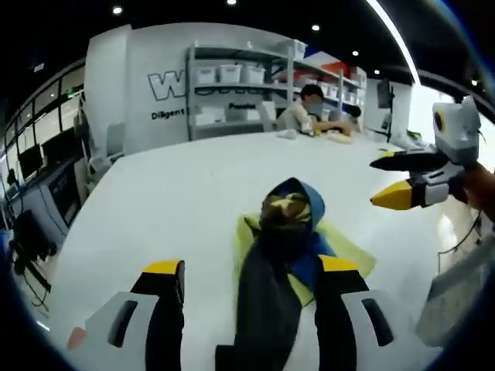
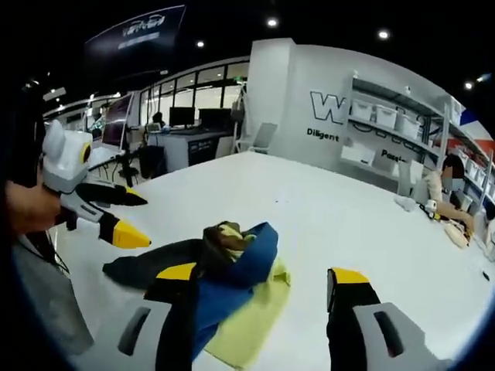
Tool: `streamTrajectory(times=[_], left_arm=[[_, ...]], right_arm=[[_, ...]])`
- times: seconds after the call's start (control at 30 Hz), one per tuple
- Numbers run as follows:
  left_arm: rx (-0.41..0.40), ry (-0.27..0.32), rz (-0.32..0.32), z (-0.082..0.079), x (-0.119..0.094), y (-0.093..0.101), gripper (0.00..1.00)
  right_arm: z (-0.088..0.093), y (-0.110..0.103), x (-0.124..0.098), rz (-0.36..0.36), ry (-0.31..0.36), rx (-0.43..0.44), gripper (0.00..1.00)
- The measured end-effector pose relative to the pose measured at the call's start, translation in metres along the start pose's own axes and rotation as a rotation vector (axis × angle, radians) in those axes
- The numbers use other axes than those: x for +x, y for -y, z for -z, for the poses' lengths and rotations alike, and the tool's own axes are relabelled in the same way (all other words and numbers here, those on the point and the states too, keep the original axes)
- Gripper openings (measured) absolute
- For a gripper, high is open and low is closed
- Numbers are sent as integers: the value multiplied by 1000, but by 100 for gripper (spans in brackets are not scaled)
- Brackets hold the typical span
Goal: Fold the garment on the visible template until the final outline fits inside the template.
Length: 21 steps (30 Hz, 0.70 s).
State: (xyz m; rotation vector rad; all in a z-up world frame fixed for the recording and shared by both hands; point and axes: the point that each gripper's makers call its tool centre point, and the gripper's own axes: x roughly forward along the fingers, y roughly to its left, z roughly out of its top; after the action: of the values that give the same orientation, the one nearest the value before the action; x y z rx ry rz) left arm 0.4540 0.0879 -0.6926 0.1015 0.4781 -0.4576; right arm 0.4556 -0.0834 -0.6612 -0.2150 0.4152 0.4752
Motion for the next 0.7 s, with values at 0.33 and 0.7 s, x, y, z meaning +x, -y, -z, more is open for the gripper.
streamTrajectory(times=[0.33,0.7], left_arm=[[52,-48,57,-7,42,5,49],[118,-124,115,8,71,5,31]], right_arm=[[-29,14,46,-9,2,-53,56],[-34,16,87,-48,-39,-109,42]])
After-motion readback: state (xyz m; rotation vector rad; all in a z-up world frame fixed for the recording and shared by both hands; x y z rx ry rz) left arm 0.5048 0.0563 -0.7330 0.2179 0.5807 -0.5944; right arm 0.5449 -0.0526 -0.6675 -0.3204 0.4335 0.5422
